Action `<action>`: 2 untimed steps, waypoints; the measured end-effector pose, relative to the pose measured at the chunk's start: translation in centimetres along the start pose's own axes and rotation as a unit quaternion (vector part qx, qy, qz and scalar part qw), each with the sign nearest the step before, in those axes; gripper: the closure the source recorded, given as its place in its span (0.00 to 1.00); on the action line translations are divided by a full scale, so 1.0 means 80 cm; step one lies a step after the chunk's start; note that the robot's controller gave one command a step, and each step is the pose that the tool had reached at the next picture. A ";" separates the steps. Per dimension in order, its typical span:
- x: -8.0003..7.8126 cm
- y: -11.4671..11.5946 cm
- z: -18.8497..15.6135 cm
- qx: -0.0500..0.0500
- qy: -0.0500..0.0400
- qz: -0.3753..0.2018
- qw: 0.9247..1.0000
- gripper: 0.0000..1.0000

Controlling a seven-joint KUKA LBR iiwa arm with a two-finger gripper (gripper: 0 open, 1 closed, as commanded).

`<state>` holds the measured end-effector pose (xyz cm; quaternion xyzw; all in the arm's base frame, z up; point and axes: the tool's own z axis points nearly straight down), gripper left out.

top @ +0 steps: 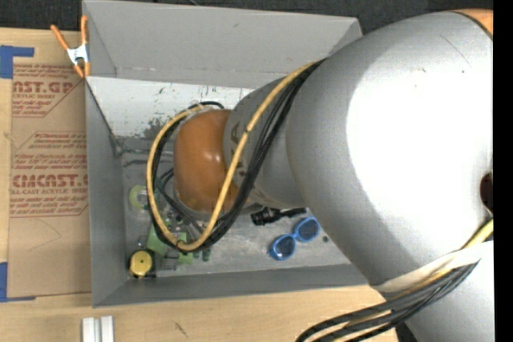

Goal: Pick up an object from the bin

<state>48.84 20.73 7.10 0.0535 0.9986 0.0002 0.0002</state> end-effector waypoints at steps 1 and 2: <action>-0.001 0.001 -0.069 -0.001 -0.002 -0.001 1.000 1.00; -0.002 0.003 -0.111 -0.001 -0.001 -0.001 1.000 1.00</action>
Offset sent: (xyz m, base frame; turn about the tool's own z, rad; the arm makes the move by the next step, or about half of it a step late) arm 0.0001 0.0001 0.0529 0.0000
